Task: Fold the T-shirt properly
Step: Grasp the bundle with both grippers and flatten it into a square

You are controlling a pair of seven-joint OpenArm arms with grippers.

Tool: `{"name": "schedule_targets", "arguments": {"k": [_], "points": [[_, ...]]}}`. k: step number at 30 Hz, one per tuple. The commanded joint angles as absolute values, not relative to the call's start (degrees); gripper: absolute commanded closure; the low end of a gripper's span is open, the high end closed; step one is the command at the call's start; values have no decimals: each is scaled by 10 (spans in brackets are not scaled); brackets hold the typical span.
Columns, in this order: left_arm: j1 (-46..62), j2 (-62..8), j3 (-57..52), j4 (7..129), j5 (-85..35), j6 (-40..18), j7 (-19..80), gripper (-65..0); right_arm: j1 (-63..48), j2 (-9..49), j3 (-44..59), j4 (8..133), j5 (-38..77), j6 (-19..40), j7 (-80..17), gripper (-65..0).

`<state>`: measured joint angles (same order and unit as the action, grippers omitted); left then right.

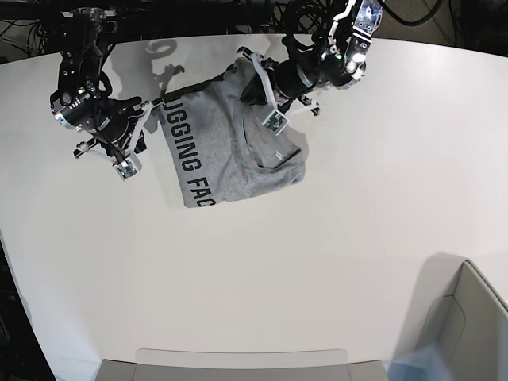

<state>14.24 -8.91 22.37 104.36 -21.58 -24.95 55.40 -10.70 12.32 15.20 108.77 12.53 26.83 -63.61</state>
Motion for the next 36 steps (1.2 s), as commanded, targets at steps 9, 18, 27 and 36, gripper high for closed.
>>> {"name": "schedule_targets", "arguments": {"k": [9,18,27,36], "points": [[94,-91,49,1015,-183,-250,546,0,-112,128,190,1101,130,273,-628,0],[103,-83,23,1132,-198,-255,547,0,-110,124,185,1101,130,273,-627,0],[99,-80,171,1059,-202,-255,516,0,-104,124,189,1101,130,273,-629,0],[-28,-82,187,929,-202,-250,515,0,-116,129,189,1102,130,273,-628,0]]}}
